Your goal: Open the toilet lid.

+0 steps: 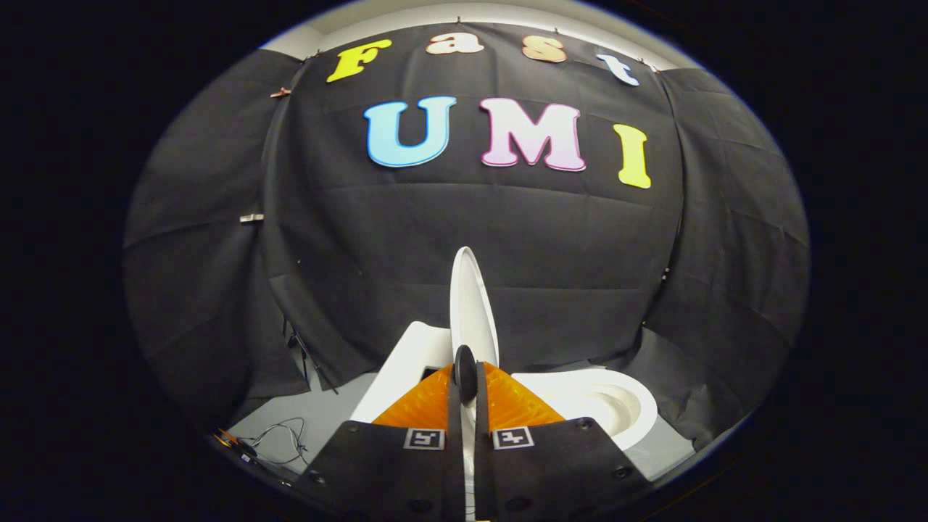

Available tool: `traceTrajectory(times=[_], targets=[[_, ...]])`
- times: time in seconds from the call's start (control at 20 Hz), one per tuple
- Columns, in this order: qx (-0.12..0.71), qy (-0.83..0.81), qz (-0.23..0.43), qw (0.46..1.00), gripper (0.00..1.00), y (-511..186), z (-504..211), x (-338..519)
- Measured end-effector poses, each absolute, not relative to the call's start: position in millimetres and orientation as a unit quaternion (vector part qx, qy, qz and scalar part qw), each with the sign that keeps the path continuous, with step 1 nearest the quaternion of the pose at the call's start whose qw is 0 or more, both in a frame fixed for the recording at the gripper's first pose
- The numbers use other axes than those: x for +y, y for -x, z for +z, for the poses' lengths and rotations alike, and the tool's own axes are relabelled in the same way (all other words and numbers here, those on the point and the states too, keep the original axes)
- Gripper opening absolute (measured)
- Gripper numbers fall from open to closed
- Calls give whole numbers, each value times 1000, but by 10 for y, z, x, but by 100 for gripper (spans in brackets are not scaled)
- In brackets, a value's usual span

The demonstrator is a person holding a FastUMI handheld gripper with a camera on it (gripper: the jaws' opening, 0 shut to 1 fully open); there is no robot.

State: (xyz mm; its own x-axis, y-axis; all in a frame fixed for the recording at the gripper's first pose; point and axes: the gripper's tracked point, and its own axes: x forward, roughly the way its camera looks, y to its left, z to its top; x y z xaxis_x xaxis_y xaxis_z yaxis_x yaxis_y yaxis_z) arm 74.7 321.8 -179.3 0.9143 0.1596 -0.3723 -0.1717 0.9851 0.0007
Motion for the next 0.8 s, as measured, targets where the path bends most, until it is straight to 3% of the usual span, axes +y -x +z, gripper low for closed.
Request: traceTrajectory(times=[0.55, 0.8], targets=[[183, 24, 77, 980, 12, -727, -1808, 3237], [196, 12, 88, 977, 28, -658, -1806, 3255]])
